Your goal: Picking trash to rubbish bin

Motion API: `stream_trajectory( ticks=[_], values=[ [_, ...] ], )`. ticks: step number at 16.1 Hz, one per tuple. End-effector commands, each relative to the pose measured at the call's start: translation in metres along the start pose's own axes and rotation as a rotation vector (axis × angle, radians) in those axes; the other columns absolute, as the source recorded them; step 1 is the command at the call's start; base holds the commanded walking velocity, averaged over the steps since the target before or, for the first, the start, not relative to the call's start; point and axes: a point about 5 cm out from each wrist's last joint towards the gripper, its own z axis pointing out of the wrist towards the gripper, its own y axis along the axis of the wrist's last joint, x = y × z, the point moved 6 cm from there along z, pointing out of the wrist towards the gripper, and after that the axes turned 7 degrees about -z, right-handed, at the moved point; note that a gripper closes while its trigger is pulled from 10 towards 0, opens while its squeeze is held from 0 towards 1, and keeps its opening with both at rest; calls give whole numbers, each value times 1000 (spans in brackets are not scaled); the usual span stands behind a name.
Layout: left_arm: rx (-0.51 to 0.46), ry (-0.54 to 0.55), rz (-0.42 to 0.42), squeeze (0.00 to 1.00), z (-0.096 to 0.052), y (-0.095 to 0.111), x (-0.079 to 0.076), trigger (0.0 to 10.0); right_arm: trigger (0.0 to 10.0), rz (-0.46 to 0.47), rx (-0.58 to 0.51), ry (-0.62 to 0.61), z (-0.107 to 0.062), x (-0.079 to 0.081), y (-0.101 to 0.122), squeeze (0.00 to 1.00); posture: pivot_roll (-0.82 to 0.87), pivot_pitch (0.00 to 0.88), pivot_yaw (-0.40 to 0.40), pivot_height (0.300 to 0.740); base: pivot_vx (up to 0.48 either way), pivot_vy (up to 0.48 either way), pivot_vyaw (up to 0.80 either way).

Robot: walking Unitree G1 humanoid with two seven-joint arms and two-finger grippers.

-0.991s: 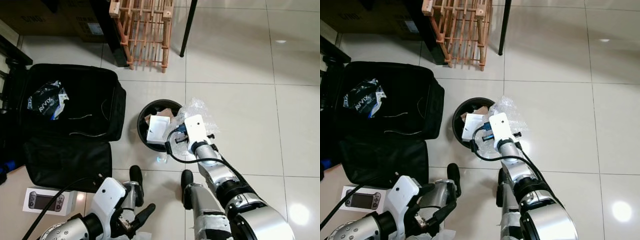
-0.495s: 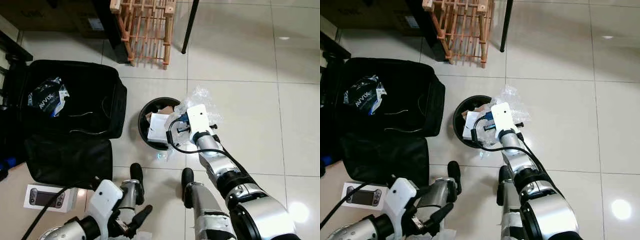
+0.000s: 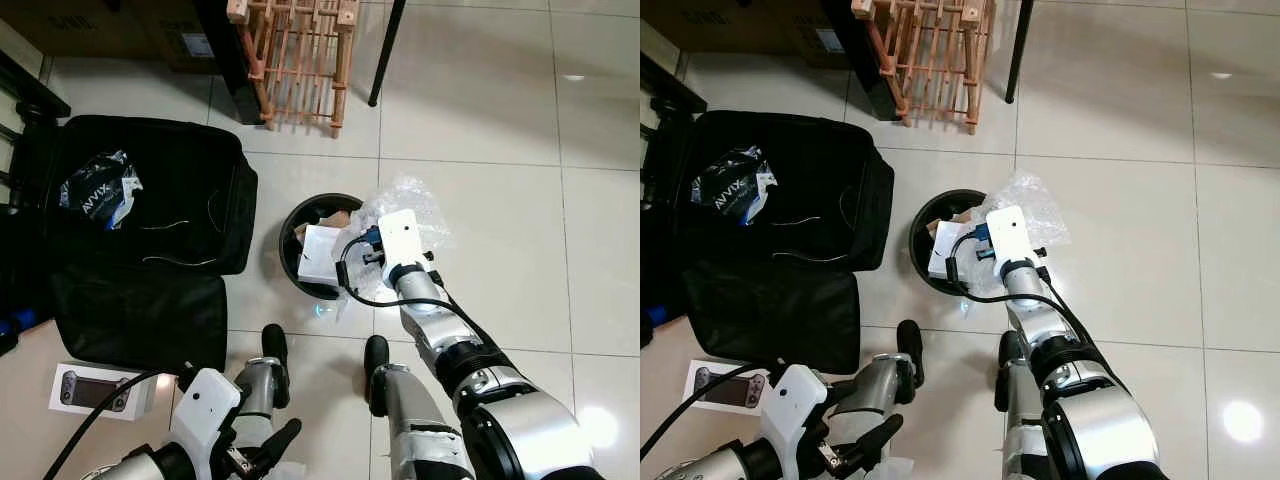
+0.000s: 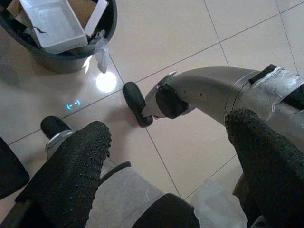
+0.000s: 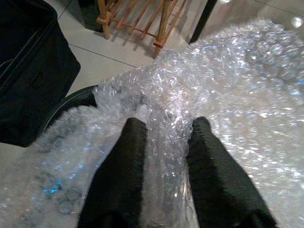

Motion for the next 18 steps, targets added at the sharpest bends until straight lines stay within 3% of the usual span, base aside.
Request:
stream_trajectory(
  ticks=[1, 18],
  values=[
    [36, -13, -34, 0, -3, -12, -7, 10000, 10000, 13, 48, 3, -6, 4, -17, 1000, 233, 653, 42, 740, 0, 0, 0],
    [36, -17, -41, 0, -2, -10, -11, 10000, 10000, 26, 102, 54, -14, 10, -38, 1000, 216, 669, 29, 740, 0, 0, 0]
  ],
)
